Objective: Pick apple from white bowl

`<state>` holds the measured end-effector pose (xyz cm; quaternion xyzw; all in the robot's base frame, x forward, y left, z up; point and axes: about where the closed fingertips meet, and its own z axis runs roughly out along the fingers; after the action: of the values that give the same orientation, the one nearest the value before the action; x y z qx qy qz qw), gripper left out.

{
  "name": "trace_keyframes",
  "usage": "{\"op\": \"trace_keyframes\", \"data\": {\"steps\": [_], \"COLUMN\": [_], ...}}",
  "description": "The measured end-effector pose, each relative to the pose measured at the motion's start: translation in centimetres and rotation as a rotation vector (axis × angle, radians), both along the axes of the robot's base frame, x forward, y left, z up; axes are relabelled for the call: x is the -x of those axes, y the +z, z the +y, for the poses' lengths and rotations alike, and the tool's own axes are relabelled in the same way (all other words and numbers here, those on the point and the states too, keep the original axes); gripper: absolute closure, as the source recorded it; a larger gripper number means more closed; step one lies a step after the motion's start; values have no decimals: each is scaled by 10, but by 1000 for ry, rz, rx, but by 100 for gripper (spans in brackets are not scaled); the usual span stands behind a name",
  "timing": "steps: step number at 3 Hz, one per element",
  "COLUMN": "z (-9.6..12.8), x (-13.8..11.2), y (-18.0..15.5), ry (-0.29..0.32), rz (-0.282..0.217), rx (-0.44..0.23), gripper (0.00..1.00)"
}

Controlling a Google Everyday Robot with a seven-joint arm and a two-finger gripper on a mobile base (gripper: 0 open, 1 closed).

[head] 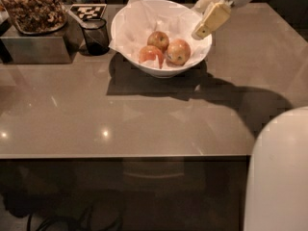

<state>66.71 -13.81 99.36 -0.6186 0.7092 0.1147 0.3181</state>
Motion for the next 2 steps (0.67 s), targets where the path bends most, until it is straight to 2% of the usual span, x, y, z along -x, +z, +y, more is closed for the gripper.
{"op": "trace_keyframes", "data": {"steps": [1, 2], "z": [9, 12], "x": [-16, -27], "y": [-12, -24], "ry": [27, 36], "rz": [3, 13], "rx": [21, 26], "gripper": [28, 28]}}
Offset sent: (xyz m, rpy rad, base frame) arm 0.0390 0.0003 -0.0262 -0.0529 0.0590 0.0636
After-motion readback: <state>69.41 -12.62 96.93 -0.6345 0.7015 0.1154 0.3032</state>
